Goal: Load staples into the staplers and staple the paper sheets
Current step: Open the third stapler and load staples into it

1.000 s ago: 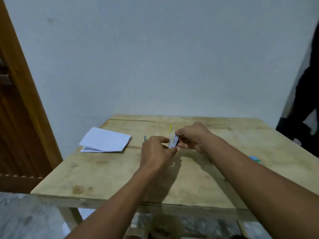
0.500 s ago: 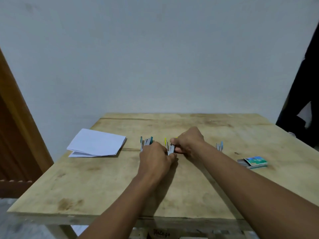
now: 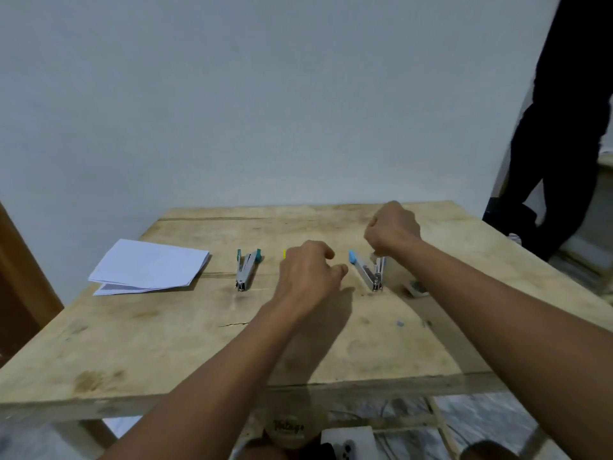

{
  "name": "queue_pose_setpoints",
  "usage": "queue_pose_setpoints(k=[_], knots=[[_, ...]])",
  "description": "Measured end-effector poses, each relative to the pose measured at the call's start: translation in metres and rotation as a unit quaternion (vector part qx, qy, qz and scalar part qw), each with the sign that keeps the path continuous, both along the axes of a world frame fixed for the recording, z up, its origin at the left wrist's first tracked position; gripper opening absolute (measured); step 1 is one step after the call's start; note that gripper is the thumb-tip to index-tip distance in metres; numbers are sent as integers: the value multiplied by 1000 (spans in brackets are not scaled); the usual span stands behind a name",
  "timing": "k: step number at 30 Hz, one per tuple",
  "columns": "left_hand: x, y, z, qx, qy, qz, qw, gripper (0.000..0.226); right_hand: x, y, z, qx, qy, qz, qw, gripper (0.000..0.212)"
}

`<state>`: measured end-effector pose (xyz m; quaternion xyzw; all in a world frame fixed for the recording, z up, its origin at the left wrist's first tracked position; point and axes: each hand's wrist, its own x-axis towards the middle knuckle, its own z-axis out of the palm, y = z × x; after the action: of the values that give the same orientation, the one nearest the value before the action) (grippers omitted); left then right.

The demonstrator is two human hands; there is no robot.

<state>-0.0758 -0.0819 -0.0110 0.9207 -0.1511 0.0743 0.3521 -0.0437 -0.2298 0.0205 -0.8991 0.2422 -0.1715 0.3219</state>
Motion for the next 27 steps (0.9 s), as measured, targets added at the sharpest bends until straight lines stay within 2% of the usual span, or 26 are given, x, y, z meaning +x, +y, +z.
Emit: queue_pose_setpoints(k=[2,5,7,11,14,18,19,21,22,25,26,27], knots=[[-4,-18,1,-8,47,-25,999,41,-11,-14,0,-3,31,4,999,12],[-3,-40,-3,-17,104,-43,994,16,-14,-29,-7,16,77,17,997,31],[1,-48,-8,-18,115,-43,992,30,-11,-34,-13,50,89,28,994,33],[6,-51,-12,-37,118,-37,992,19,-3,-40,-18,139,94,60,984,29],[12,-49,-14,-111,164,-13,980,29,-3,-42,-15,218,61,75,971,20],[15,-49,-15,-255,227,30,939,60,-14,-38,-2,292,5,104,951,7],[15,-49,-13,-275,228,39,933,57,-18,-37,3,307,-10,113,945,7],[11,-47,-4,-292,206,28,934,26,-28,-34,13,328,-30,134,935,8],[9,-46,0,-289,193,26,937,17,-32,-33,17,331,-35,141,932,8],[6,-40,13,-292,155,61,942,22,-45,-37,30,335,-61,136,930,13],[4,-36,16,-331,154,70,928,19,-48,-40,34,344,-76,126,927,13],[1,-31,21,-398,171,73,898,17,-52,-43,37,360,-89,116,921,14]])
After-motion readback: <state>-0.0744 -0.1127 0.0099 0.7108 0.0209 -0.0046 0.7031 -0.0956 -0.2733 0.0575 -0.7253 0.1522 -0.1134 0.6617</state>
